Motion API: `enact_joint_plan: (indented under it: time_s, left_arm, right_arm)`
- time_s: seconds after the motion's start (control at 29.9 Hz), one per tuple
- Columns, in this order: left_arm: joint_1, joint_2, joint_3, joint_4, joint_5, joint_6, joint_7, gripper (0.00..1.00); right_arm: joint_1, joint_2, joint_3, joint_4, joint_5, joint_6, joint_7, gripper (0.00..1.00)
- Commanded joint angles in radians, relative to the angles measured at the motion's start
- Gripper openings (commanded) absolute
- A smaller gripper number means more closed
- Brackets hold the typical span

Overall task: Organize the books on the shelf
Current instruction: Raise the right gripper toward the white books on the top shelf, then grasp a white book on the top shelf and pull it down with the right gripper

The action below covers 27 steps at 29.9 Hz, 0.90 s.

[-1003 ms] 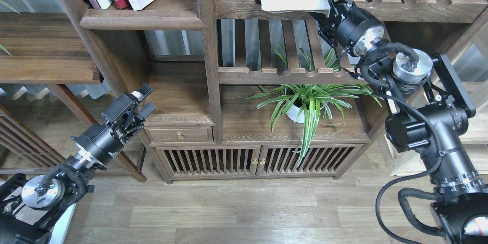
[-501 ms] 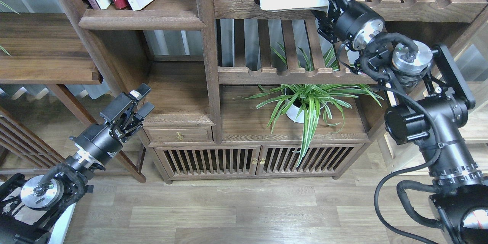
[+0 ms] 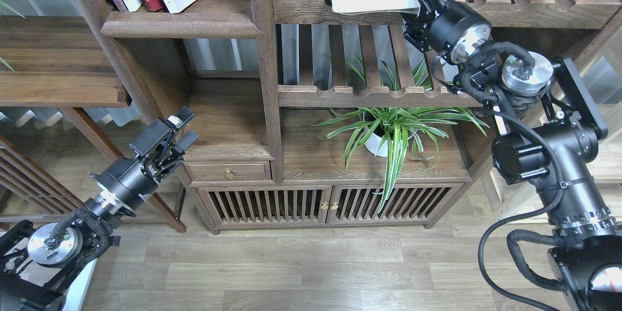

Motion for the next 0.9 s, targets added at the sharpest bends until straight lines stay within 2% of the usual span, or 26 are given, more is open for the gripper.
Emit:
enact_joint_plan:
  time_s: [0.0, 0.17, 0.27, 0.57, 0.87]
  left_arm:
    - [0.000, 0.000, 0.000, 0.001, 0.001, 0.000, 0.001, 0.97]
    - [0.001, 0.000, 0.000, 0.001, 0.001, 0.000, -0.001, 0.97]
    - [0.001, 0.000, 0.000, 0.001, 0.001, 0.000, -0.001, 0.97]
    - [0.000, -0.002, 0.000, 0.001, -0.001, 0.000, -0.001, 0.97]
    - [0.000, -0.008, 0.001, 0.000, 0.003, 0.000, -0.001, 0.97]
  right_arm:
    - [0.001, 0.001, 0.000, -0.003, 0.000, 0.003, -0.002, 0.55]
    - [0.001, 0.001, 0.000, -0.006, 0.000, 0.021, -0.008, 0.46]
    - [0.001, -0.001, 0.000, -0.012, 0.000, 0.049, -0.028, 0.38]
    - [-0.004, -0.002, -0.006, -0.056, 0.000, 0.191, -0.038, 0.15]
    - [-0.022, -0.019, 0.009, -0.063, 0.003, 0.239, -0.041, 0.10]
